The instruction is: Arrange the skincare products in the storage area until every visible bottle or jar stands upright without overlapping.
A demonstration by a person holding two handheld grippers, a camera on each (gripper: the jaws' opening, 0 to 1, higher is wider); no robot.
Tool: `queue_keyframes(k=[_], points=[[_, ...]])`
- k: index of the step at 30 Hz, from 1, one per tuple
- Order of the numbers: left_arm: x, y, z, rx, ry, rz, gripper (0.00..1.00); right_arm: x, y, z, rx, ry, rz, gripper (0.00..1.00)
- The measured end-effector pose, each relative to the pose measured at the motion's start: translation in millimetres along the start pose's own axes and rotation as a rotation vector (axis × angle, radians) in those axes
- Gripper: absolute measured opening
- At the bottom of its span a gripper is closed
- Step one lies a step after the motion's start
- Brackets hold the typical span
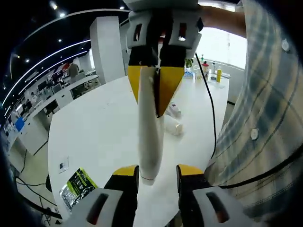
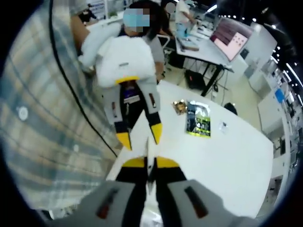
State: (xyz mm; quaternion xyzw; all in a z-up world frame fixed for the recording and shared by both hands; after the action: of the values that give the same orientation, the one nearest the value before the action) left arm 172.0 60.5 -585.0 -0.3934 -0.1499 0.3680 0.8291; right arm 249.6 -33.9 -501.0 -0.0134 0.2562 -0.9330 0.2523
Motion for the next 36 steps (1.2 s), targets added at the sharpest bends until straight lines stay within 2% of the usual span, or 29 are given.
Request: queue_keyframes(k=[6,7,11,16,20,25,36], points=[[3.5,3.0,6.0,-0.011,-0.03,0.035,0.34,-14.5,15.7,1.0,0.03,0.025,-0.034,0.03],[4.1,1.6,7.9,-0.016,-0.032,0.071,0.34,-16.9,18.3,0.6,0.028,0.031,-0.048,0.03],[7.0,-12.7,14.9,-0.093,-0.056,0.157,0.37,-26.7,29.5,-1.4,0.039,0.042,-0.078,0.03],[7.1,-18.9,16.9,-0.106,-0.069,0.143,0.38,-41.8,44.5,0.4,0.067,0.062,-0.112,0.03],[6.7,-16.3,16.4,-0.081,-0.071,0.111,0.38,-55.6,56.3,1.7,0.089,0.073,-0.137,0.03],[7.3,-15.5,18.4,-0.096,-0.073,0.136,0.38,-73.5,69.9,3.9,0.134,0.092,-0.15,0.03],[14.4,-9.2,22.8,-0.087,-0.099,0.157,0.38,-106.4,90.9,7.5,0.152,0.117,-0.211,0.03]])
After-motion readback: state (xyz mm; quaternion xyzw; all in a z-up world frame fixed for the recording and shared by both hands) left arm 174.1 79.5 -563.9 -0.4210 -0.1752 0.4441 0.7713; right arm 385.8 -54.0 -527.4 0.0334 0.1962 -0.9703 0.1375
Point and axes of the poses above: the point that each gripper's makers call its tool centre point, and the gripper's own axes: z roughly backward along the fingers, x roughly to its left, y roughly out of its underside, the point moved 8 cm from there along z, roughly backward along the fingers, and after that the axes turned 4 degrees about z, right-handed, at the moved point
